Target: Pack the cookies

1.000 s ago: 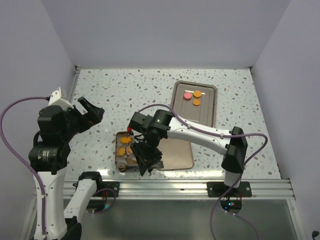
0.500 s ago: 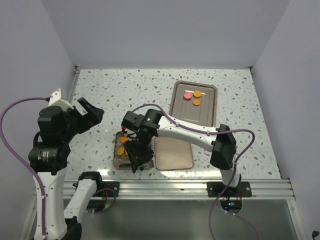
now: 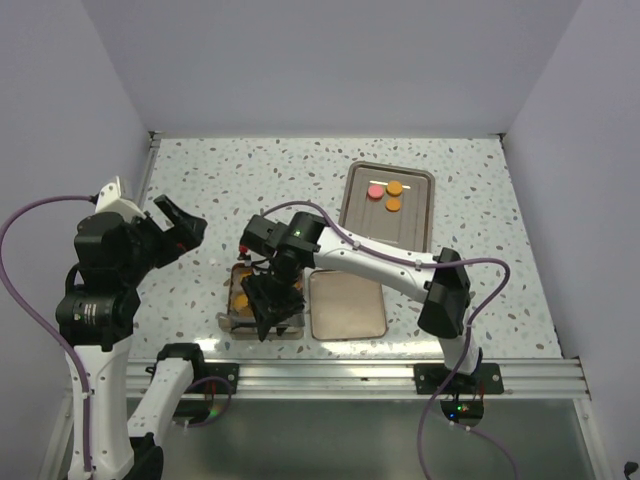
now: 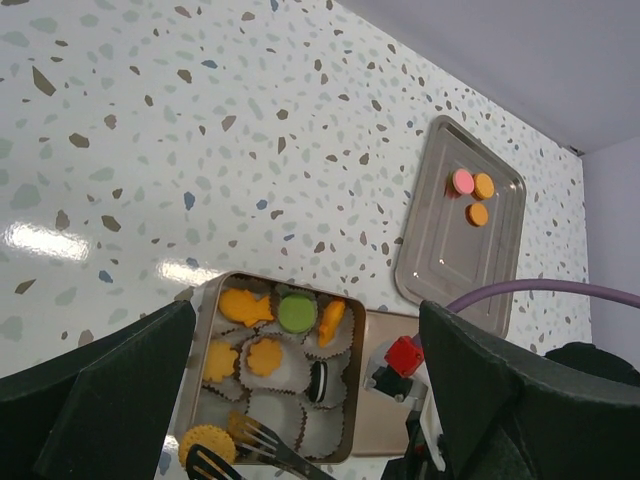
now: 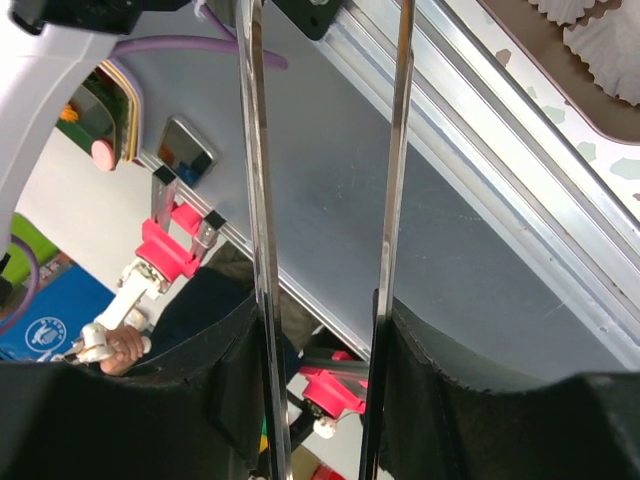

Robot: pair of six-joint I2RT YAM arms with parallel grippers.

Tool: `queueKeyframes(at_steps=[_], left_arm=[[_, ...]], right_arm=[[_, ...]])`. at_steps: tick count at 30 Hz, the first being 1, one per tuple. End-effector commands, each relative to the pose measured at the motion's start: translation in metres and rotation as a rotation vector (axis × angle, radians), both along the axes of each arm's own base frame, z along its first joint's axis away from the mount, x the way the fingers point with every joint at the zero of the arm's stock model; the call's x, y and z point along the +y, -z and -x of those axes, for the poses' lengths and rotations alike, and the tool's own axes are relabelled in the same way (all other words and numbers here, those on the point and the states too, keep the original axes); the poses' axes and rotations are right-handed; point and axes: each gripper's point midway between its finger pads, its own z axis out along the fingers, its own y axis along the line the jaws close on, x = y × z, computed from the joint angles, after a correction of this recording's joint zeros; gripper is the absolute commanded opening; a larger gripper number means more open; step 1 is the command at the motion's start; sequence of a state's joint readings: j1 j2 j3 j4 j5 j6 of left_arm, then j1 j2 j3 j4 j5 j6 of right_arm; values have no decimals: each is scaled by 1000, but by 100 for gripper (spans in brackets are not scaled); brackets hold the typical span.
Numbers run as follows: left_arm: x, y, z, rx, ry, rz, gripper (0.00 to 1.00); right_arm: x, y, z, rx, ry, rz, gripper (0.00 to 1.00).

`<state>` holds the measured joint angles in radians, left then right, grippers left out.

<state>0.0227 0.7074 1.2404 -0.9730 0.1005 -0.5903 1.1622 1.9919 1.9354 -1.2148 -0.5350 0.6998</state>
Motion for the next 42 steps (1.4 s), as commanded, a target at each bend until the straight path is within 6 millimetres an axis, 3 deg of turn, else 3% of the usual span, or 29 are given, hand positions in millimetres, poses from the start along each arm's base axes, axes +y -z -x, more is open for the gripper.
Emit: queueKeyframes(at_steps=[1,6,15,19,22,26,32,37,42], left_arm=[[0,-14,4,-39,7,-17,100],[1,-15,6,-39,4,-21,100],[1,-14,8,-38,5,-19,100],[1,-14,8,-38,3,-21,100],[1,-14,8,-38,4,-21,100],[1,-13,9,-40,3,-23,100],[-2,-8,7,-29,18,-15,100],[-4,-8,3,-27,34,-15,100],[-3,-8,1,-23,36,-21,100]], right_arm=[[0,-21,-9,-18,23,-35,47],[-10,-21,-23,-39,55,-23,49],[-15,-28,-27,-55,71,-31,49],[-27,-44,-56,-104,147,-52,49],[-51,-55,-93,-151,233,-49,48],[-105,-61,-157,-240,369,11,48],[-190,-31,-223,-300,558,200,49],[-247,-6,-266,-336,660,339,50],[-285,20,-275,-343,644,508,52]])
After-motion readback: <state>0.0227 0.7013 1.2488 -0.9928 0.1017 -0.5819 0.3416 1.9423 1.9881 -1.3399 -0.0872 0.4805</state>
